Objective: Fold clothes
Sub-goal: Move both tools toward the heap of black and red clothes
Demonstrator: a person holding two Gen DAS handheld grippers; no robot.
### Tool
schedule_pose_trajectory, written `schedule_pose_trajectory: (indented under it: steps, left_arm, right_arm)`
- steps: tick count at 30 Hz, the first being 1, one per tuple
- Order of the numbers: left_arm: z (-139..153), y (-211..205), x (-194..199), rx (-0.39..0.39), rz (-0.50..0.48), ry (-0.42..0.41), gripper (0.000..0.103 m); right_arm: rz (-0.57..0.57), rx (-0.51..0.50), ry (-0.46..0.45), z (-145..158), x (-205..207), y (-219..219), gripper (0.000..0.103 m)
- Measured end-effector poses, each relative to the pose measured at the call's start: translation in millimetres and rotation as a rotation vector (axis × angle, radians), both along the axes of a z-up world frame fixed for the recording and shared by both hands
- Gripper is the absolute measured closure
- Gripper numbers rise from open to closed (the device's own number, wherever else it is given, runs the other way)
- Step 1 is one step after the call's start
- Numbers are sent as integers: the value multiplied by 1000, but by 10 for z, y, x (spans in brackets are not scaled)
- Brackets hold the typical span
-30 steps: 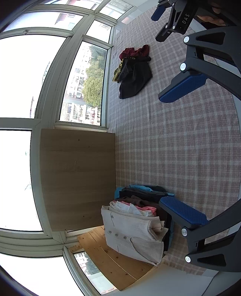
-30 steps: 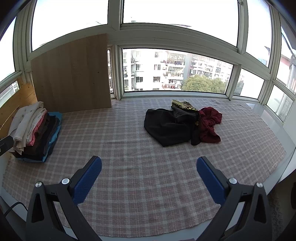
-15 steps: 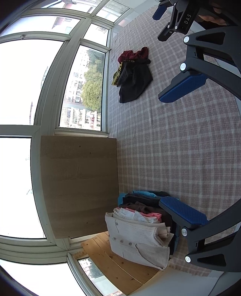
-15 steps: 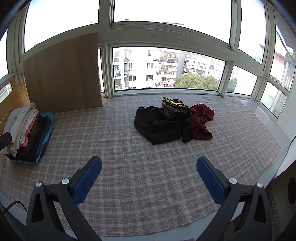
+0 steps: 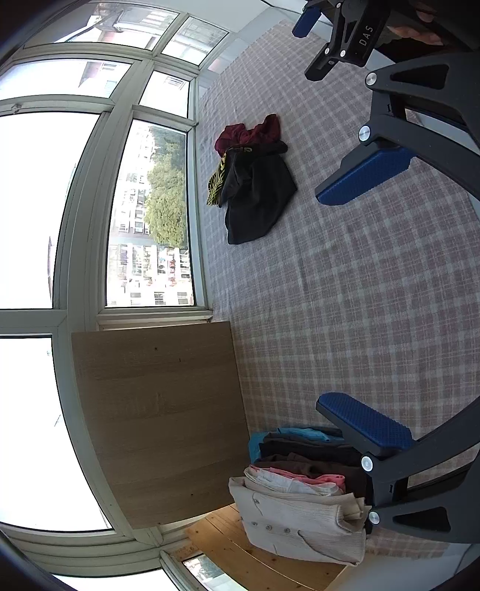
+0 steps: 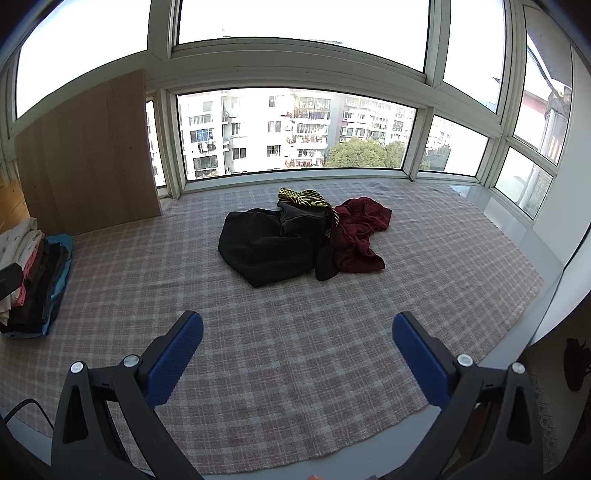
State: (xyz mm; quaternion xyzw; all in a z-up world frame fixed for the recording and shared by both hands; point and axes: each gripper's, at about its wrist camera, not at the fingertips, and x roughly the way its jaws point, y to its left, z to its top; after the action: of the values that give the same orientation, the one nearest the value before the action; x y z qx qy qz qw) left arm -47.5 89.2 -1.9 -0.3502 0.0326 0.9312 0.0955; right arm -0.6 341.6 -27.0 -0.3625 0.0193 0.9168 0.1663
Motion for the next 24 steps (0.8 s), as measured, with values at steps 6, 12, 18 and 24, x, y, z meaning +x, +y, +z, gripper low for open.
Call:
schedule_pose_trajectory:
  steps: [6, 12, 18, 24]
  left_arm:
    - [17, 378, -137, -15, -19, -12, 1]
    - [17, 754, -263, -25, -27, -17, 1]
    - [-40, 1178, -400, -47, -32, -32, 1]
    - [-143, 1572, -585, -64, -15, -49, 1]
  right_arm:
    - [3, -19, -12, -36, -119, 362, 0]
    - [9, -39, -24, -81, -228, 755, 0]
    - [1, -61, 10, -108, -323, 1242, 0]
    - [52, -91, 44, -165, -486, 1729, 0]
